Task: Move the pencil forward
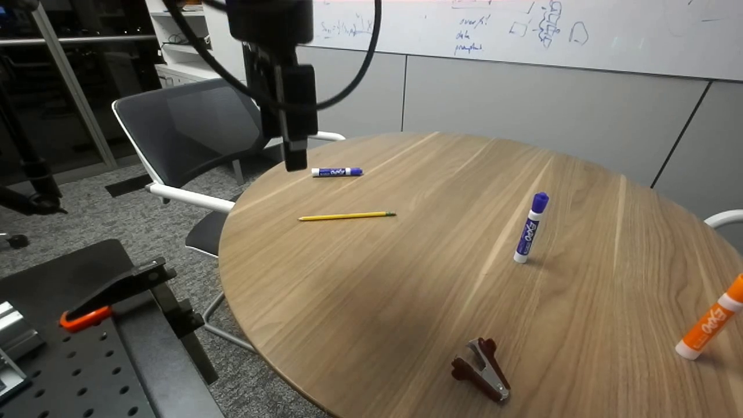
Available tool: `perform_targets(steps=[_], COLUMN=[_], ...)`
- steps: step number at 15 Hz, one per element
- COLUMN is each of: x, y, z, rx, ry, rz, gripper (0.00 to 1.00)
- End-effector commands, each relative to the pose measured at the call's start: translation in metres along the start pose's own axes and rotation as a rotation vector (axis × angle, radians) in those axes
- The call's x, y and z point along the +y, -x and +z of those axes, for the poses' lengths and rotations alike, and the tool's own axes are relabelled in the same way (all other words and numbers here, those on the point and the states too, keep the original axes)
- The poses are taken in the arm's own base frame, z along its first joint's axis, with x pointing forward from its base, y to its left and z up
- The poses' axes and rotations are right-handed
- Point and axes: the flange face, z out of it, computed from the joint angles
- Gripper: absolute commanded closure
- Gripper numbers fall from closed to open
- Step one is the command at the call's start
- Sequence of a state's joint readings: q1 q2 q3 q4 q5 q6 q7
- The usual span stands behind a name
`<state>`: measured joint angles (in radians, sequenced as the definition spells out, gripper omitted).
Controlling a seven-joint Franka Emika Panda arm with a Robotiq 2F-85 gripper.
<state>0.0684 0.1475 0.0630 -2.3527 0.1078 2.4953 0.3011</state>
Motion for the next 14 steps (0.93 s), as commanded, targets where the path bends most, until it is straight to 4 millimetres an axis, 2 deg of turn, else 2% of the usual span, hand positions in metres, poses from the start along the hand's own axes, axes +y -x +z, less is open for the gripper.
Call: perform_targets(steps=[1, 4, 8, 14], x=[-0.028, -0.04, -0.056, -0.078], y=[-0.041, -0.066, -0.096, -0.118], z=[0.052, 0.087, 0.114, 0.147], rx=[0.016, 0.019, 0.031, 0.04], ry=[0.007, 0.017, 0.029, 0.057], rz=[0.055, 0.097, 0.15, 0.205], gripper=[0.0, 0.0, 0.0, 0.0])
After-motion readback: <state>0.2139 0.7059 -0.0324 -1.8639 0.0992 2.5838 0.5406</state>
